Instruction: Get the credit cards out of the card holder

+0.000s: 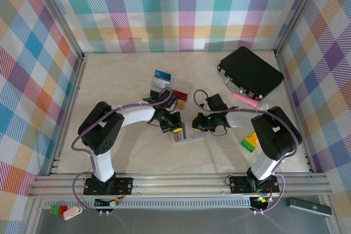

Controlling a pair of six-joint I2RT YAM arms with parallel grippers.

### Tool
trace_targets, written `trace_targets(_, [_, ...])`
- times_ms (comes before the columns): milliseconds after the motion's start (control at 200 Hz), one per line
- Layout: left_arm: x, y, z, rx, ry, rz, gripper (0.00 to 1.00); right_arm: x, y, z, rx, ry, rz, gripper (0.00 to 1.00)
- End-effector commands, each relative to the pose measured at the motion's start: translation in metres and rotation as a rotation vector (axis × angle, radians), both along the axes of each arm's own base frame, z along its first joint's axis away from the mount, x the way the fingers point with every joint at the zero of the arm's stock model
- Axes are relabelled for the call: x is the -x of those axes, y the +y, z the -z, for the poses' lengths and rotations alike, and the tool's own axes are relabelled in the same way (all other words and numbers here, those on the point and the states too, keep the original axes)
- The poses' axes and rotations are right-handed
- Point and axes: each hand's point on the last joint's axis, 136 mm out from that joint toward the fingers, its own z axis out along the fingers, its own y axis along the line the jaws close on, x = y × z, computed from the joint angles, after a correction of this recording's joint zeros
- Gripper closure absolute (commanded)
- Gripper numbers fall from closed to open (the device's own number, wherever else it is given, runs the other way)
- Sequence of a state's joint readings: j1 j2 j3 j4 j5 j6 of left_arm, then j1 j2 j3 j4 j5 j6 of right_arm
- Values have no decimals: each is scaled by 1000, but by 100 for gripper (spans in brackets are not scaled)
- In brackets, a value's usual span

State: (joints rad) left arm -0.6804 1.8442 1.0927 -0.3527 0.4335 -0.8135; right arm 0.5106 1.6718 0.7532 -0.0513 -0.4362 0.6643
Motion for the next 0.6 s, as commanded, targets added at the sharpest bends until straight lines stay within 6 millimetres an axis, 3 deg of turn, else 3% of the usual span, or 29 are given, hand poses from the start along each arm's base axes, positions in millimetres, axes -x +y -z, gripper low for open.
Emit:
trace_targets(0, [11, 7, 16, -57, 42, 12, 96, 3, -3, -2, 8, -3, -11, 93])
trace_targets(255, [19, 22, 28, -128, 70, 0, 100, -1, -9, -5, 34, -44, 6, 92])
trace_targets(595, [12, 16, 16, -116, 44, 14, 100, 0, -12, -3, 52, -48, 3, 92])
